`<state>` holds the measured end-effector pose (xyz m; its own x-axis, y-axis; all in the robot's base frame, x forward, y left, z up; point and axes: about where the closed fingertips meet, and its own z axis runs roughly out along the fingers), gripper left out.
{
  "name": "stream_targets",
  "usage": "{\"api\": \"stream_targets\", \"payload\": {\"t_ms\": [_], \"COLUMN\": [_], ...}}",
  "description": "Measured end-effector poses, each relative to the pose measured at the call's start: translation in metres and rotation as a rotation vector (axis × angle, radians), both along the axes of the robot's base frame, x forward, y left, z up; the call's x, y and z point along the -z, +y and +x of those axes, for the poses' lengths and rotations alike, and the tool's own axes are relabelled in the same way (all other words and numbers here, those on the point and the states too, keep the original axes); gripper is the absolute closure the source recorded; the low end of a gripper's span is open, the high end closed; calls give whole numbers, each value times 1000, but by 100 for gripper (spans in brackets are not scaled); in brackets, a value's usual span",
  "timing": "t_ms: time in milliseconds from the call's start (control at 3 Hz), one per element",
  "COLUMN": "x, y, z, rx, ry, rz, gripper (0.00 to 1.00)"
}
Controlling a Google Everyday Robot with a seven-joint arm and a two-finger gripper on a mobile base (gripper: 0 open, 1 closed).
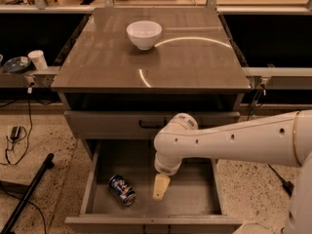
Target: Pick pepsi can from middle drawer and place on counter
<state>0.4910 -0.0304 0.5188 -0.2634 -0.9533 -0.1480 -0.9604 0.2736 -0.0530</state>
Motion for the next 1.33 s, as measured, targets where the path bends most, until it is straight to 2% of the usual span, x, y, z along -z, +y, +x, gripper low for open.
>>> {"api": "stream_targets", "payload": {"t_ms": [333, 667, 1333], "x": [3, 10, 23], "y": [2, 13, 48], "z": [-1, -3, -4], "rx": [-7, -31, -95], "ry": [1, 13, 31], "rz": [-2, 3, 23], "gripper": [0, 0, 0]}}
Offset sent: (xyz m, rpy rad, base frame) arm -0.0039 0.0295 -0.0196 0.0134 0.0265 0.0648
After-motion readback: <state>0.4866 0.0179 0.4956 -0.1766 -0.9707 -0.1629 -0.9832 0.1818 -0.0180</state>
